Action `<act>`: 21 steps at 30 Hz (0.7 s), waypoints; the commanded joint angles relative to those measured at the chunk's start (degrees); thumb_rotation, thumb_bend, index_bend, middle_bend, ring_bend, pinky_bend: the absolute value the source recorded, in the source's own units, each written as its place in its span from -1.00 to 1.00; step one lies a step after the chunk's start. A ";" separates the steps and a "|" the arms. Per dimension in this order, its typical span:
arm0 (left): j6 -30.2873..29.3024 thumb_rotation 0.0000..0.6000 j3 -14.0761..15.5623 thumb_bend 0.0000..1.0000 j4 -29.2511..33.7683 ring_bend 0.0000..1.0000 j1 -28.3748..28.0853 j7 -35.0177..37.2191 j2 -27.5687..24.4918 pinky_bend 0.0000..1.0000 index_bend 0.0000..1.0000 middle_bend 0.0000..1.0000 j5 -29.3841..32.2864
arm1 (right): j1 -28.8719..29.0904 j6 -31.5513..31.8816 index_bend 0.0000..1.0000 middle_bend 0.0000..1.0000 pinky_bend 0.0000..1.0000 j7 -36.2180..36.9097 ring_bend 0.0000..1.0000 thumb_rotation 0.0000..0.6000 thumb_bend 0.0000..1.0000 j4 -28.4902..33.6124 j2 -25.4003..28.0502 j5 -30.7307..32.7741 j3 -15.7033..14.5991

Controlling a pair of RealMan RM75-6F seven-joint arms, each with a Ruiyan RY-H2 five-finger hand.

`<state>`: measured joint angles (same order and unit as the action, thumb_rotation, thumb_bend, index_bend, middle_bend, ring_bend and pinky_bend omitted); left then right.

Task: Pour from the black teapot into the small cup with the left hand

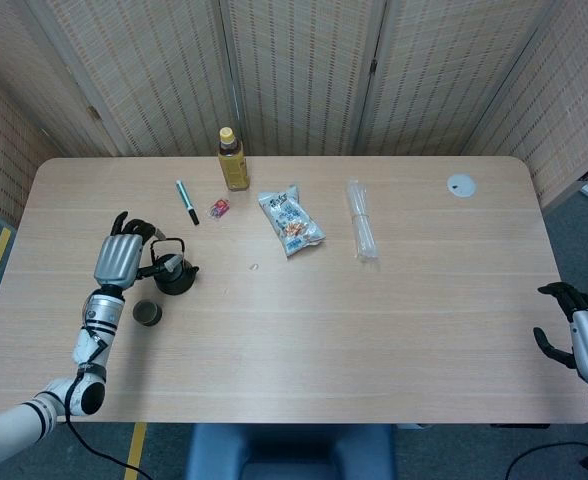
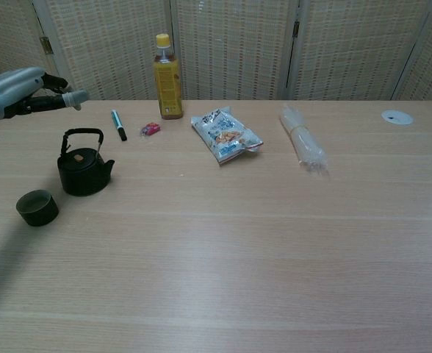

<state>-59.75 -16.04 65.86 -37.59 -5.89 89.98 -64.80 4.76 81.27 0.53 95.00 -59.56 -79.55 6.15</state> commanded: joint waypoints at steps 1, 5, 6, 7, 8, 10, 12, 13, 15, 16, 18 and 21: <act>-3.02 -0.69 -2.63 -0.75 13.28 -0.52 4.20 -5.78 -8.05 -1.00 -0.19 -0.32 7.20 | 0.30 -0.65 -0.48 -0.47 -0.84 1.04 -0.40 1.00 -0.28 0.48 0.81 -0.60 -0.22; -7.03 -0.37 -2.55 -0.62 22.80 -0.49 8.50 -5.76 -14.01 -1.00 -0.17 -0.27 8.73 | 0.68 -1.11 -0.48 -0.47 -0.82 3.23 -0.41 1.00 -0.28 0.28 1.58 -1.87 -0.44; -7.95 -0.18 -2.14 -0.57 24.13 -0.48 9.39 -5.97 -15.01 -1.00 -0.16 -0.26 8.62 | 0.78 -1.30 -0.48 -0.47 -0.82 3.96 -0.41 1.00 -0.28 0.20 1.73 -2.25 -0.57; -9.23 0.05 -1.62 -0.53 25.03 -0.47 10.25 -6.58 -15.81 -1.00 -0.16 -0.25 8.26 | 0.91 -1.56 -0.48 -0.47 -0.82 4.79 -0.41 1.00 -0.28 0.09 1.88 -2.66 -0.71; -11.30 0.24 -0.89 -0.51 25.94 -0.47 11.43 -7.60 -16.55 -1.00 -0.16 -0.25 7.70 | 1.10 -1.89 -0.48 -0.47 -0.82 5.88 -0.40 1.00 -0.28 -0.14 2.05 -3.18 -0.88; -14.78 0.36 0.29 -0.50 27.65 -0.47 13.59 -8.92 -17.56 -1.00 -0.16 -0.24 7.04 | 1.37 -2.22 -0.48 -0.47 -0.82 6.96 -0.41 1.00 -0.28 -0.83 2.12 -4.08 -1.21; -17.22 0.49 1.21 -0.50 29.27 -0.46 15.49 -8.95 -18.63 -1.00 -0.16 -0.23 6.26 | 1.57 -2.40 -0.48 -0.47 -0.82 7.72 -0.40 1.00 -0.28 -1.21 2.15 -4.90 -1.53; -18.32 0.58 1.75 -0.49 29.95 -0.46 16.42 -8.81 -19.18 -1.00 -0.16 -0.22 5.62 | 1.65 -2.36 -0.48 -0.47 -0.82 8.24 -0.40 1.00 -0.28 -1.35 2.14 -5.34 -1.63; -20.72 0.73 3.19 -0.48 31.46 -0.46 18.62 -8.18 -20.43 -1.00 -0.16 -0.22 3.80 | 1.75 -2.23 -0.48 -0.47 -0.82 9.54 -0.40 1.00 -0.28 -1.64 2.11 -6.36 -1.99; -21.79 0.78 3.83 -0.48 32.07 -0.46 19.56 -7.75 -20.88 -1.00 -0.16 -0.22 2.78 | 1.78 -2.17 -0.48 -0.47 -0.82 9.97 -0.40 1.00 -0.28 -1.70 2.06 -6.68 -2.11; -24.11 0.79 5.52 -0.48 33.23 -0.46 21.66 -6.56 -21.72 -1.00 -0.16 -0.22 -0.03 | 1.80 -2.00 -0.48 -0.47 -0.82 10.58 -0.40 1.00 -0.28 -1.76 1.88 -7.30 -2.40; -26.51 0.85 8.38 -0.48 33.10 -0.46 24.18 -4.74 -22.30 -1.00 -0.16 -0.22 -4.71 | 1.72 -1.88 -0.48 -0.47 -0.82 11.40 -0.40 1.00 -0.28 -1.53 1.65 -7.84 -2.86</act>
<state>-84.32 -10.12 98.27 -15.54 -12.20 68.76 -66.23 6.50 79.34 11.80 93.42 -57.83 -87.29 3.40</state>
